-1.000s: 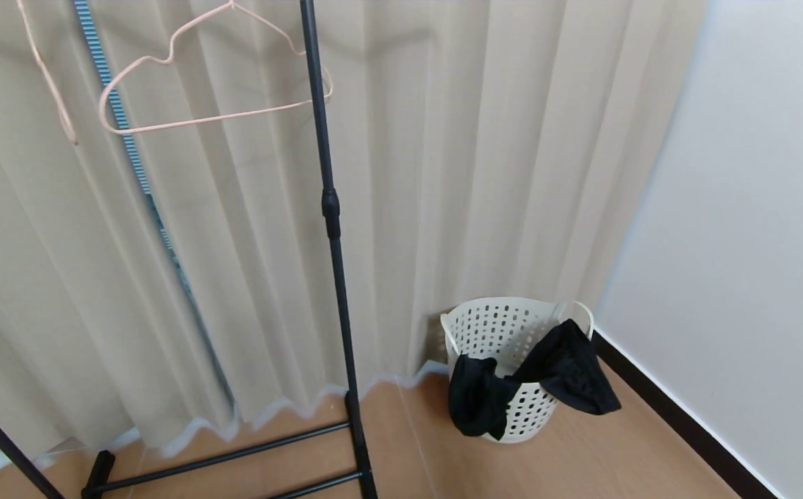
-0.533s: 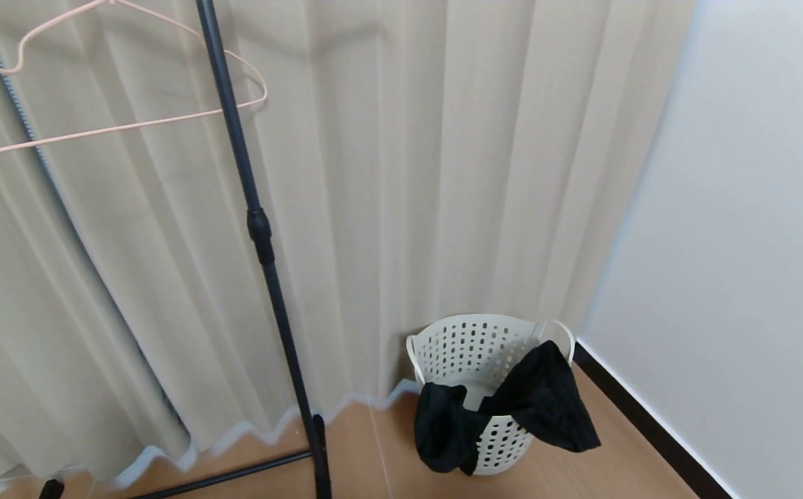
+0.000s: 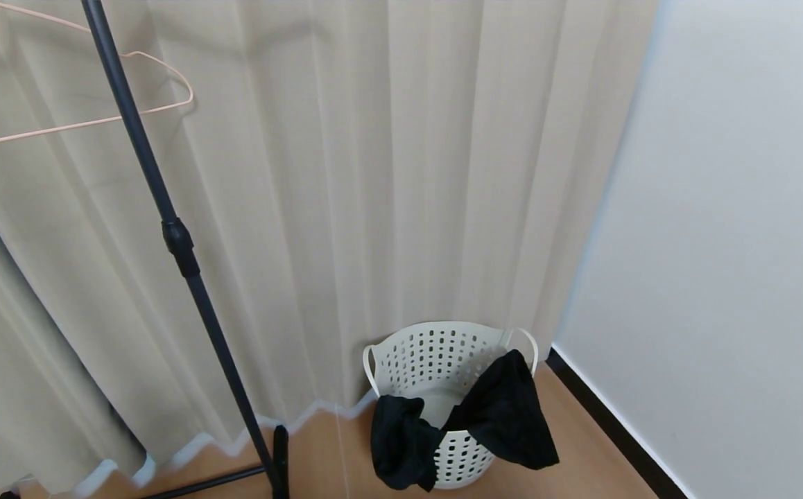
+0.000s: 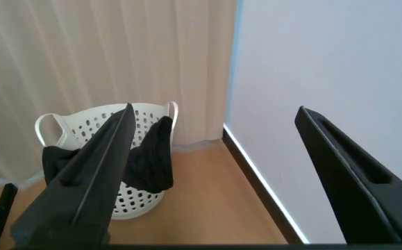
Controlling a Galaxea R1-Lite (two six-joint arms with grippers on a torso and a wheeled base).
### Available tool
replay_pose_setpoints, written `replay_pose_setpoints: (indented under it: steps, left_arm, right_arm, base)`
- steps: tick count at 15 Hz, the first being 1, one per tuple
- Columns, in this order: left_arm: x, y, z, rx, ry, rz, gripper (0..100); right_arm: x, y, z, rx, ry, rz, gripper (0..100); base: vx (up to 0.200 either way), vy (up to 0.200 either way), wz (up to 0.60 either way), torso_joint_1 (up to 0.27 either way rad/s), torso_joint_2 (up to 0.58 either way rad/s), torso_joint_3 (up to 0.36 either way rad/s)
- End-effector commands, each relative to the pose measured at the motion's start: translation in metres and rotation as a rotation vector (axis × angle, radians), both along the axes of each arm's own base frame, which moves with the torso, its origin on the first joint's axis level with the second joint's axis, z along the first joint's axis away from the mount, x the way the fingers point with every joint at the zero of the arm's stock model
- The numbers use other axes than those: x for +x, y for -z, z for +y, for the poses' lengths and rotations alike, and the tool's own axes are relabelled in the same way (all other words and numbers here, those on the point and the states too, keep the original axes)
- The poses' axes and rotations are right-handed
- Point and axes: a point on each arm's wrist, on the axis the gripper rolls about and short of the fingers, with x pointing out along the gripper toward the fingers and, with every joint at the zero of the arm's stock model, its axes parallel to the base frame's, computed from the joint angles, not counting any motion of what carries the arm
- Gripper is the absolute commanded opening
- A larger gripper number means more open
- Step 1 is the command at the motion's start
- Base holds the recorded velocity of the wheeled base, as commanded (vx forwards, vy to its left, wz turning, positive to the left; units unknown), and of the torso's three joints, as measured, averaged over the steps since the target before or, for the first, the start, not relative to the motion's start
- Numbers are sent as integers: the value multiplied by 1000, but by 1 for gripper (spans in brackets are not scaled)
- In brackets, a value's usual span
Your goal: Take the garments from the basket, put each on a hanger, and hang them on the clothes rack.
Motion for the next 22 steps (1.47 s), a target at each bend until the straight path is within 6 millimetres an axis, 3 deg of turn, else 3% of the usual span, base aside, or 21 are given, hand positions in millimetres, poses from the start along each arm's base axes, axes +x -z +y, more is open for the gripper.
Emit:
replay_pose_setpoints:
  steps: [1,16,22]
  left_arm:
    - [0,0,0,1,-2,-1,100]
    - [0,0,0,-4,-3,-1,100]
    - [0,0,0,-4,-3,-1,100]
  right_arm:
    - [0,0,0,0,-2,0,100]
    - [0,0,0,0,0,0,100]
    - [0,0,0,0,0,0,100]
  base:
    - [0,0,0,0,0,0]
    - [0,0,0,0,0,0]
    - [0,0,0,2,1,-163]
